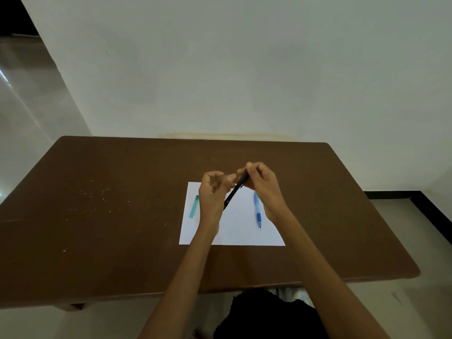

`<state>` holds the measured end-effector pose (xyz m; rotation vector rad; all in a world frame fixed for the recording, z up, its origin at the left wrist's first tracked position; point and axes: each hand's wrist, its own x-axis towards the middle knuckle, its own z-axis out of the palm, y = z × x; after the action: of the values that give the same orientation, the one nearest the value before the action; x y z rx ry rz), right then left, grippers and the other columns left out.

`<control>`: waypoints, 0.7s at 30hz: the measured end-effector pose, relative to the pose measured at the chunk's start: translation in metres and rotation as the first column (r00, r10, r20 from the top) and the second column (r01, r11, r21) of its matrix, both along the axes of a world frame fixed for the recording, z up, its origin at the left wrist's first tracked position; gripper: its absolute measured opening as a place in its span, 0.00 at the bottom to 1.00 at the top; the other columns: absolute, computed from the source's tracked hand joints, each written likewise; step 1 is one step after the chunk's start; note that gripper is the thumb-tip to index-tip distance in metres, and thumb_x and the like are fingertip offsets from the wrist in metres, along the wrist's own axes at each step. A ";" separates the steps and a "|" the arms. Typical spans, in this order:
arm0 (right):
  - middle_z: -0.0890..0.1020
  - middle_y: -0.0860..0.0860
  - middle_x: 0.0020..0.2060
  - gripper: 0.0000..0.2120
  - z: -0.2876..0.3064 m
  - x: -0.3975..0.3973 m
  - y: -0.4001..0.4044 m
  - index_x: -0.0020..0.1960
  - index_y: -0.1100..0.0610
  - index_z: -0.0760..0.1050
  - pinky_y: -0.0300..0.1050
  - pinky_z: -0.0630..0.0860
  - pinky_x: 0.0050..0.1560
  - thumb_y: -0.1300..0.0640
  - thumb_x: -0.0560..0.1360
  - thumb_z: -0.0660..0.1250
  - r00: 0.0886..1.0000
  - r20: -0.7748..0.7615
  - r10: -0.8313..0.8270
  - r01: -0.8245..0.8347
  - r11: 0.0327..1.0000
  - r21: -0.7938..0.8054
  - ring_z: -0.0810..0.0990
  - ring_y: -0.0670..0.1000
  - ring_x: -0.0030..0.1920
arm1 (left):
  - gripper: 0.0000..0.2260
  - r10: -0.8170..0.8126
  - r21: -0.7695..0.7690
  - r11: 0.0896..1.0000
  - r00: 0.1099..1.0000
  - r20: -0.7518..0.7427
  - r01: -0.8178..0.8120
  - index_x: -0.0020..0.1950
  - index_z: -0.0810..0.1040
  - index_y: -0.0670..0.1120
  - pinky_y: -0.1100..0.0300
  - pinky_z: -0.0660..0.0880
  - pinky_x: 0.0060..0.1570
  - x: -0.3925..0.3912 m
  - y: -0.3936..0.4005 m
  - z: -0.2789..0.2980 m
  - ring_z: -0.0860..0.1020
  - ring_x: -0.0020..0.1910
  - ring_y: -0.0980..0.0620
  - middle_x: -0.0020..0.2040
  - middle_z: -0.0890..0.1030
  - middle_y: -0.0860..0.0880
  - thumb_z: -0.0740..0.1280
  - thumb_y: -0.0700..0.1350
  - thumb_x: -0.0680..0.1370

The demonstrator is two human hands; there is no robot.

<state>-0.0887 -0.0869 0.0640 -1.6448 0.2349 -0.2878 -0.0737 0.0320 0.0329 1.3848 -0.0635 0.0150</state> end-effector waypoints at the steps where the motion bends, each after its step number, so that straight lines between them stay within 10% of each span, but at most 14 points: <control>1: 0.81 0.52 0.38 0.11 0.003 0.000 0.001 0.46 0.59 0.73 0.41 0.80 0.47 0.52 0.80 0.58 0.998 0.036 -0.043 0.039 0.993 0.110 0.81 0.49 0.40 | 0.09 -0.031 -0.088 0.996 0.997 -0.067 0.025 0.53 0.72 0.51 0.65 0.76 0.47 0.001 0.001 0.002 0.82 0.49 0.52 0.52 0.82 0.51 0.63 0.53 0.76; 7: 0.66 0.48 0.27 0.16 0.040 0.012 0.006 0.41 0.54 0.69 0.36 0.59 0.21 0.48 0.81 0.52 0.972 0.113 -0.204 0.102 0.808 0.580 0.59 0.44 0.22 | 0.22 -0.333 -0.722 0.692 0.888 -0.316 0.003 0.62 0.72 0.48 0.52 0.70 0.62 -0.001 0.003 0.002 0.76 0.59 0.46 0.61 0.77 0.47 0.47 0.58 0.80; 21: 0.60 0.44 0.19 0.13 0.085 0.021 0.011 0.34 0.52 0.64 0.33 0.51 0.21 0.51 0.76 0.53 0.983 0.185 -0.011 -0.103 0.799 0.593 0.53 0.43 0.20 | 0.30 -0.518 -0.926 0.377 0.831 -0.202 0.009 0.70 0.66 0.40 0.47 0.66 0.66 -0.018 -0.025 0.014 0.69 0.67 0.40 0.68 0.71 0.40 0.46 0.61 0.79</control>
<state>-0.0674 -0.0761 0.1487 -0.9794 0.1274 -0.2864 -0.0916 0.0070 0.0465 0.1903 0.1176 -0.5249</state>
